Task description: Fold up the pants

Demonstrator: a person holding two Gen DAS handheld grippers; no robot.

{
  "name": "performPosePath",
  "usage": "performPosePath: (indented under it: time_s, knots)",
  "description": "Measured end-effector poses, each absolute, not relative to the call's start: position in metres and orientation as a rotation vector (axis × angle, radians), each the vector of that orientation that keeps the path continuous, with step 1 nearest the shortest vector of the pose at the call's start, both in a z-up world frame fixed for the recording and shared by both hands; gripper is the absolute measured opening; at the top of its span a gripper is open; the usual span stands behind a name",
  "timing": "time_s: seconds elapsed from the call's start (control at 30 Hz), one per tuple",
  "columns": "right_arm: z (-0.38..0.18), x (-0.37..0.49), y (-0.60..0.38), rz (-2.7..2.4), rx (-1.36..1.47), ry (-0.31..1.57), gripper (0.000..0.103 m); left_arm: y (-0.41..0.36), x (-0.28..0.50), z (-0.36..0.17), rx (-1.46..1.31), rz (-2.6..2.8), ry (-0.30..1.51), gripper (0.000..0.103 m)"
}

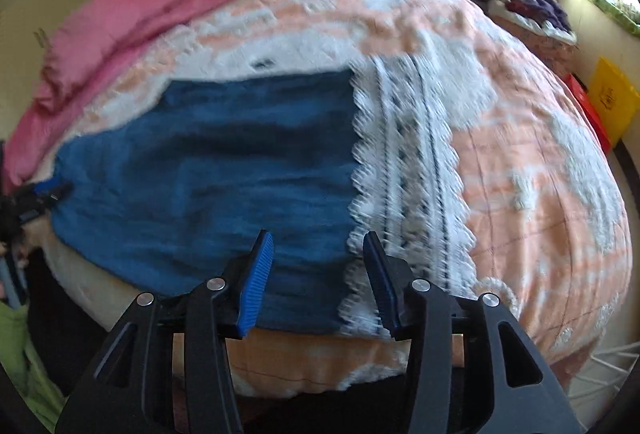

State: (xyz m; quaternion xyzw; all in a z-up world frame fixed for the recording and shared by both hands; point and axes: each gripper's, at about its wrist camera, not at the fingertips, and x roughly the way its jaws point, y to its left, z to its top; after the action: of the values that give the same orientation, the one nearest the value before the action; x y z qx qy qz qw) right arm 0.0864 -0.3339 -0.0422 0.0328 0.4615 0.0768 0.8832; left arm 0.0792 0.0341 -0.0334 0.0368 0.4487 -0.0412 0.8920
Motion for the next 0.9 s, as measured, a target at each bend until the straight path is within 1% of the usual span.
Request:
performPosePath:
  time_s: [0.2,0.23,0.27,0.3,0.37,0.47,0.6,0.63,0.67,0.7,0.9]
  knots:
    - [-0.055,0.082,-0.344,0.151,0.111,0.966,0.046,0.031,0.081,-0.038,0.108,-0.077,0.914,0.056]
    - [-0.055,0.082,-0.343,0.150,0.105,0.966,0.046,0.029,0.079,-0.037,0.115,-0.078,0.915,0.057]
    - [-0.054,0.082,-0.343,0.154,0.106,0.965,0.050,0.028,0.077,-0.034,0.110,-0.081,0.917,0.058]
    - [-0.052,0.083,-0.343,0.164,0.113,0.963,0.053,0.027,0.074,-0.026,0.095,-0.096,0.907,0.059]
    - [-0.047,0.080,-0.345,0.179,0.138,0.945,0.055,0.023,0.071,-0.009,0.091,-0.121,0.861,0.060]
    - [-0.037,0.076,-0.350,0.189,0.165,0.899,0.056,0.012,0.073,0.014,0.107,-0.154,0.798,0.064]
    - [-0.022,0.079,-0.366,0.190,0.226,0.844,0.056,-0.011,0.096,0.026,0.091,-0.234,0.794,0.065]
    - [-0.020,0.083,-0.369,0.185,0.232,0.834,0.058,-0.017,0.102,0.026,0.091,-0.247,0.795,0.065]
    - [-0.017,0.085,-0.373,0.179,0.235,0.827,0.064,-0.025,0.111,0.026,0.085,-0.269,0.795,0.065]
    - [-0.015,0.089,-0.378,0.169,0.236,0.819,0.065,-0.032,0.119,0.025,0.079,-0.287,0.802,0.065]
    - [-0.001,0.122,-0.407,0.141,0.258,0.786,0.065,-0.065,0.176,0.004,0.043,-0.357,0.883,0.065]
